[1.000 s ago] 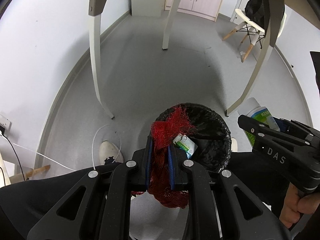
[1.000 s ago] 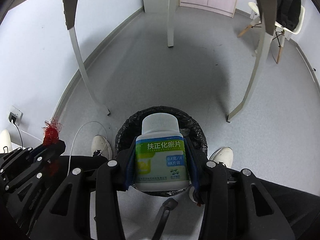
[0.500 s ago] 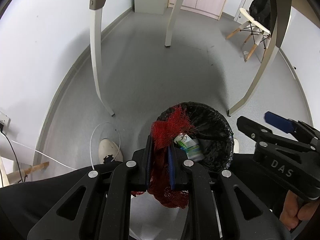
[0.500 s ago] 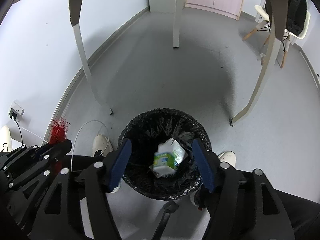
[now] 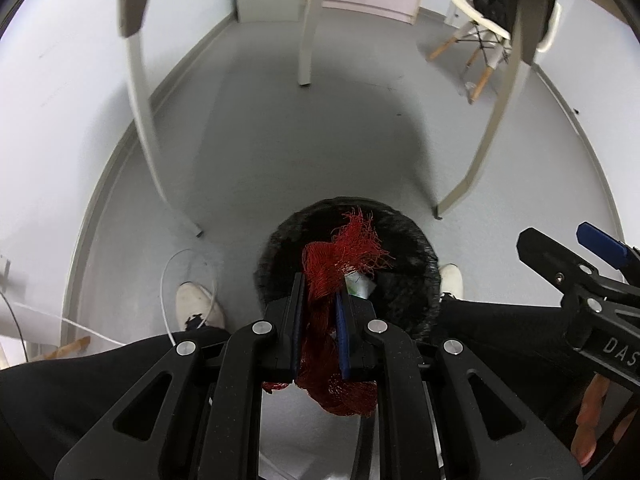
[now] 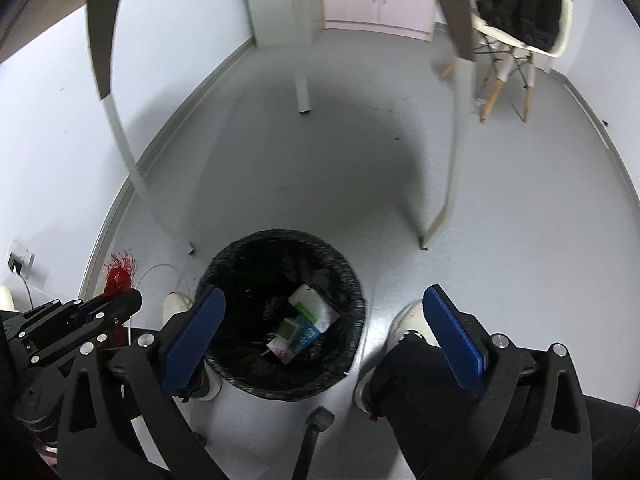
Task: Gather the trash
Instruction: 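Raise both open tools from the bin back up over the table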
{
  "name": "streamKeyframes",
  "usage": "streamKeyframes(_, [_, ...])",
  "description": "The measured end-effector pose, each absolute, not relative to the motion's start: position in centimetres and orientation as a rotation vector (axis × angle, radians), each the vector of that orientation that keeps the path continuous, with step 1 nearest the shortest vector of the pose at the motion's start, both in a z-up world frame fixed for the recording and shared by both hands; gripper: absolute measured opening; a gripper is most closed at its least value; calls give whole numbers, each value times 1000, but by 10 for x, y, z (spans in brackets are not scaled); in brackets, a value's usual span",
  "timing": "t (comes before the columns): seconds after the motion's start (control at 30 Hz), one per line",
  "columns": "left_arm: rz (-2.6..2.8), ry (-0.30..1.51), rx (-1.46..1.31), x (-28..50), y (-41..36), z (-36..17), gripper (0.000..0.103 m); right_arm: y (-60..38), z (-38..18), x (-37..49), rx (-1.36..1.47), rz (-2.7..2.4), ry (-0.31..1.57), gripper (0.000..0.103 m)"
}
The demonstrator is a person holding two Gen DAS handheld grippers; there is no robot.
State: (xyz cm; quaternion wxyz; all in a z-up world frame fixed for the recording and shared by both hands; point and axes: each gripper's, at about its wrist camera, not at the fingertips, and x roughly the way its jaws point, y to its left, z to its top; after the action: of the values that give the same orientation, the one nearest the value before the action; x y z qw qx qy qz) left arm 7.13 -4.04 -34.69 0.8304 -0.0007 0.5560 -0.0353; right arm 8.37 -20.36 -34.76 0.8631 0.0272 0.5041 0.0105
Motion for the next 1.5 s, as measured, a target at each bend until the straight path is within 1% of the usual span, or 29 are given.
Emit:
streamKeyframes(0.2, [-115, 1189, 30, 77, -66, -352, 14, -233, -348, 75, 74, -24, 1056, 95])
streamKeyframes(0.3, [-131, 1176, 56, 80, -77, -351, 24, -241, -350, 73, 86, -39, 1057, 95])
streamKeyframes(0.37, [-152, 1166, 56, 80, -83, -349, 25, -248, -351, 71, 93, -49, 1058, 95])
streamKeyframes(0.43, [-155, 1161, 64, 78, -88, -349, 33, -253, -352, 70, 98, -60, 1059, 95])
streamKeyframes(0.5, [-154, 1170, 68, 79, -91, -351, 38, -257, -352, 70, 105, -69, 1060, 95])
streamKeyframes(0.57, [-149, 1174, 67, 79, -92, -352, 45, -260, -352, 70, 108, -76, 1060, 95])
streamKeyframes(0.67, [-137, 1164, 66, 80, -91, -351, 59, -262, -353, 69, 114, -81, 1061, 95])
streamKeyframes(0.7, [-127, 1156, 62, 80, -89, -350, 67, -262, -353, 70, 116, -81, 1063, 95])
streamKeyframes(0.8, [-118, 1154, 43, 80, -86, -349, 71, -263, -353, 70, 119, -80, 1066, 95])
streamKeyframes(0.83, [-117, 1154, 38, 80, -84, -349, 75, -263, -353, 70, 120, -79, 1066, 95])
streamKeyframes(0.97, [-108, 1142, 43, 78, -85, -347, 82, -262, -353, 70, 118, -79, 1066, 95])
streamKeyframes(1.0, [-103, 1137, 46, 77, -84, -346, 85, -262, -353, 70, 119, -78, 1066, 95])
streamKeyframes(1.2, [-95, 1109, 34, 74, -79, -339, 94, -261, -352, 69, 117, -75, 1062, 95])
streamKeyframes(1.5, [-75, 1055, 21, 63, -61, -319, 95, -248, -341, 62, 90, -50, 1043, 95])
